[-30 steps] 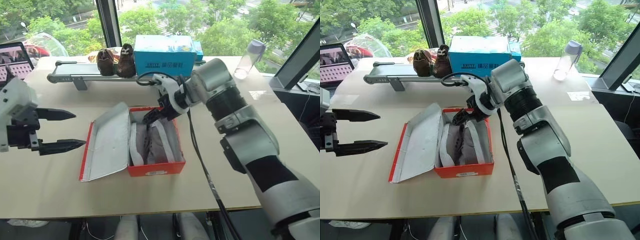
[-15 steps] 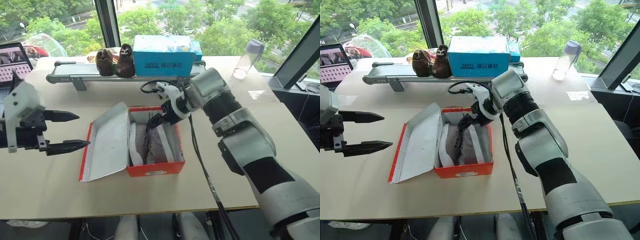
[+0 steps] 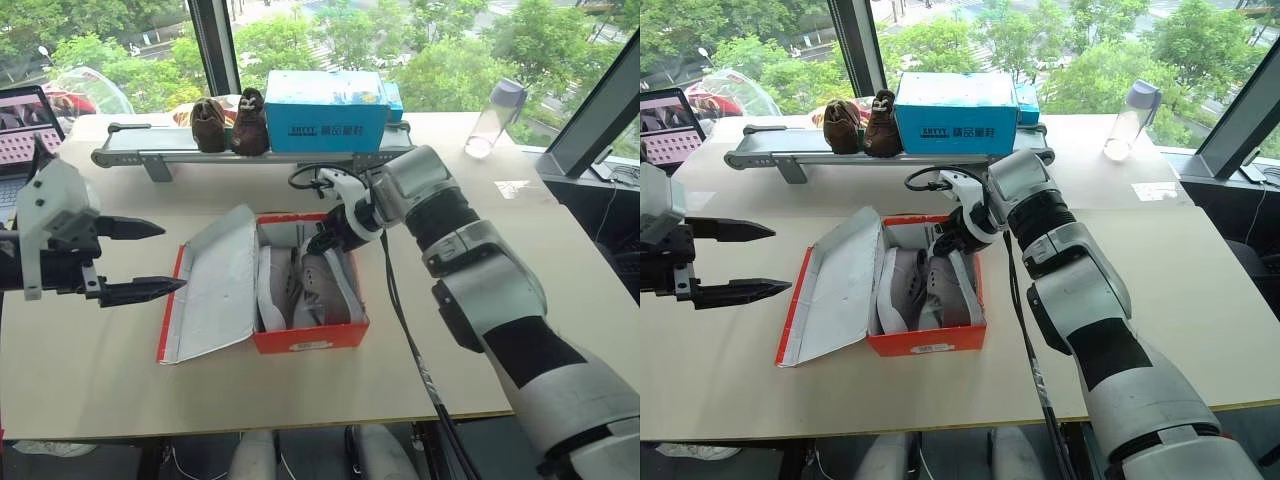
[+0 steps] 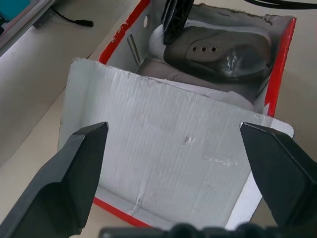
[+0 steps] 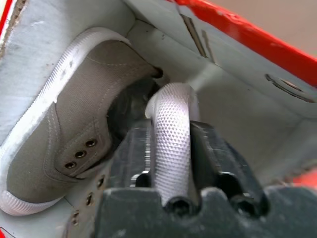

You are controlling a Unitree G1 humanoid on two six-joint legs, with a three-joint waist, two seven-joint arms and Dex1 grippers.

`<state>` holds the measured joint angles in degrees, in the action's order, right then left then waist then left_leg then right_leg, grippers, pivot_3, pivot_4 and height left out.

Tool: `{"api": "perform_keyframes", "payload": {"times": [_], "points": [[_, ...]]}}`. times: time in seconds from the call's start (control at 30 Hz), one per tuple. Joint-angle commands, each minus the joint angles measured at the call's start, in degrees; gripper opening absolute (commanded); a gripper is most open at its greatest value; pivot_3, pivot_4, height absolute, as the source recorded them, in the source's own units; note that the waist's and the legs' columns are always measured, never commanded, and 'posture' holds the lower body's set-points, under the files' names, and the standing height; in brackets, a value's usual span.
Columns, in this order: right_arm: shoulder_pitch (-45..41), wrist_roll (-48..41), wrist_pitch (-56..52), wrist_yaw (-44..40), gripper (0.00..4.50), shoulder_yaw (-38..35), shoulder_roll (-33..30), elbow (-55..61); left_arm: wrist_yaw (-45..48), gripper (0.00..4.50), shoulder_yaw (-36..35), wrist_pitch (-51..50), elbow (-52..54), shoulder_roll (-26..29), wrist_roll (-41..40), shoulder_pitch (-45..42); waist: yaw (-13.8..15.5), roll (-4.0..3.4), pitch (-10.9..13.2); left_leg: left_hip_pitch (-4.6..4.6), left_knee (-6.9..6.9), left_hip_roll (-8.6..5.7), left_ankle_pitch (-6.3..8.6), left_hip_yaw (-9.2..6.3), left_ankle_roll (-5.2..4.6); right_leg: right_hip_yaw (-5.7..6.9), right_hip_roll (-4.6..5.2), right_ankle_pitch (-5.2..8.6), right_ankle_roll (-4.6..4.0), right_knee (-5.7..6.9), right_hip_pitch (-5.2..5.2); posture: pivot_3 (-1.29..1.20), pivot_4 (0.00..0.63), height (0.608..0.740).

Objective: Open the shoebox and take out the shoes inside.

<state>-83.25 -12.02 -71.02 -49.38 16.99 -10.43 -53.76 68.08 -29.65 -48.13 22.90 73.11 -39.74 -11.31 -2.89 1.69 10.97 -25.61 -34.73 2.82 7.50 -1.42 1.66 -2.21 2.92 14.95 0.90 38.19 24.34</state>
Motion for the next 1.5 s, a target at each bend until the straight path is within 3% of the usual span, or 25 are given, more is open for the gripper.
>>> {"api": "perform_keyframes", "payload": {"times": [0.03, 0.37, 0.47, 0.63, 0.73, 0.83, 0.97, 1.07, 1.13, 1.17, 1.37, 1.43, 1.47, 1.5], "points": [[-0.48, -0.31, -2.09, -0.45, 0.3, -0.89, -0.69, 4.17, -0.51, 4.5, 1.17, 1.67, -0.03, 0.89, -0.2, -2.43, 0.0, 0.0, 0.0, 0.0, 0.01, 0.0, 0.0, 0.0, 0.0, 0.0, 0.0, 0.0, 0.0, 0.0, 0.0, 0.0, 0.15, 0.74], [-10.4, -6.1, -17.29, 3.79, 0.3, -14.77, -6.81, 12.43, 0.06, 4.5, 10.36, 5.75, -4.07, -0.52, 1.14, -9.47, 0.36, -0.02, 0.02, -0.08, -0.01, 0.0, 0.0, 0.0, 0.0, 0.02, -0.01, 0.0, 0.0, -0.01, 0.04, 0.0, 0.15, 0.74], [-12.79, -6.89, -18.25, 5.86, 0.3, -20.55, -11.43, 13.94, 0.81, 4.5, 15.14, 7.72, -6.6, -1.51, 2.46, -14.02, 0.71, -0.01, 0.01, -0.07, -0.02, -0.01, 0.0, 0.0, 0.0, 0.02, 0.0, 0.0, 0.0, -0.02, 0.02, 0.0, 0.15, 0.74], [-5.08, -9.87, -7.31, 0.36, 0.3, -23.2, -22.16, 22.39, 2.82, 4.5, 20.13, 9.76, -10.05, -2.66, 4.18, -19.46, 1.39, 0.02, -0.01, -0.11, -0.09, -0.09, 0.0, 0.01, 0.0, 0.03, 0.07, -0.01, 0.08, -0.13, -0.06, 0.0, 0.15, 0.74], [3.07, -8.43, -0.28, -5.1, 0.3, -20.9, -31.75, 21.68, 4.16, 4.5, 22.3, 10.28, -11.65, -3.85, 4.71, -21.93, 1.62, 0.03, -0.01, -0.13, -0.09, -0.1, 0.0, 0.04, -0.01, -0.02, 0.09, -0.02, 0.1, -0.12, -0.04, 0.0, 0.15, 0.74], [10.91, -8.83, 4.82, -12.23, 0.3, -18.74, -37.23, 19.4, 5.22, 4.5, 24.64, 11.11, -13.31, -4.8, 6.07, -24.45, 1.91, -0.02, 0.02, -0.15, -0.16, -0.16, 0.0, 0.05, -0.01, -0.01, 0.13, -0.01, 0.12, -0.12, -0.05, 0.0, 0.15, 0.74], [16.62, -8.4, 11.09, -16.03, 0.3, -18.48, -37.15, 13.54, 6.35, 4.5, 26.26, 11.44, -14.57, -5.91, 7.11, -27.12, 0.06, -0.09, 0.06, -0.13, -0.17, -0.13, -0.01, 0.1, -0.02, -0.15, 0.07, 0.0, 0.16, -0.05, 0.0, 0.0, 0.15, 0.74], [20.38, -3.61, 23.97, -13.95, 0.3, -16.76, -34.85, 6.46, 7.05, 4.5, 27.08, 11.21, -15.08, -6.24, 7.59, -28.6, -1.15, -0.09, 0.06, 0.0, -0.15, -0.11, -0.01, 0.1, -0.03, -0.21, 0.03, 0.0, 0.19, -0.04, -0.09, 0.0, 0.15, 0.74], [20.77, -1.74, 28.44, -13.66, 1.27, -16.46, -34.22, 2.29, 7.26, 4.5, 27.45, 11.16, -15.73, -6.36, 8.23, -29.67, -1.26, -0.1, 0.07, 0.05, -0.13, -0.11, 0.0, 0.13, -0.03, -0.25, 0.03, 0.08, 0.32, -0.06, -0.12, 0.0, 0.15, 0.74], [20.93, -0.46, 30.8, -13.46, 1.42, -16.1, -34.29, -0.17, 7.39, 4.5, 27.74, 11.19, -16.03, -6.43, 8.63, -30.29, -1.22, -0.14, 0.1, 0.05, -0.14, -0.11, 0.0, 0.13, -0.04, -0.25, 0.02, 0.11, 0.36, -0.05, -0.11, 0.0, 0.15, 0.74], [17.49, 6.06, 41.32, -10.97, 3.43, -15.05, -38.74, -8.58, 8.39, 4.5, 27.27, 10.72, -15.89, -5.53, 9.09, -30.45, -1.02, -0.19, 0.12, 0.01, -0.16, -0.16, 0.0, 0.13, -0.03, -0.24, 0.08, 0.08, 0.38, -0.06, -0.12, 0.0, 0.15, 0.74], [16.38, 10.96, 46.08, -11.6, 4.17, -11.64, -42.03, -8.26, 8.57, 4.5, 26.78, 10.42, -15.4, -5.1, 9.04, -29.77, -0.75, -0.22, 0.14, 0.0, -0.16, -0.2, 0.0, 0.13, -0.03, -0.23, 0.12, 0.09, 0.4, -0.06, -0.11, 0.0, 0.15, 0.74], [15.35, 12.16, 47.53, -12.05, 4.47, -10.99, -42.91, -8.54, 8.64, 4.5, 26.51, 10.26, -15.15, -4.94, 8.93, -29.43, -0.72, -0.22, 0.14, 0.0, -0.15, -0.22, 0.0, 0.13, -0.03, -0.23, 0.13, 0.1, 0.41, -0.06, -0.1, 0.0, 0.15, 0.74], [14.27, 13.0, 48.53, -12.42, 4.47, -10.67, -43.38, -8.85, 8.68, 4.5, 26.33, 10.07, -14.93, -4.79, 8.8, -29.18, -0.79, -0.22, 0.14, 0.0, -0.15, -0.22, 0.0, 0.14, -0.03, -0.23, 0.14, 0.11, 0.43, -0.06, -0.09, 0.0, 0.15, 0.74]]}}
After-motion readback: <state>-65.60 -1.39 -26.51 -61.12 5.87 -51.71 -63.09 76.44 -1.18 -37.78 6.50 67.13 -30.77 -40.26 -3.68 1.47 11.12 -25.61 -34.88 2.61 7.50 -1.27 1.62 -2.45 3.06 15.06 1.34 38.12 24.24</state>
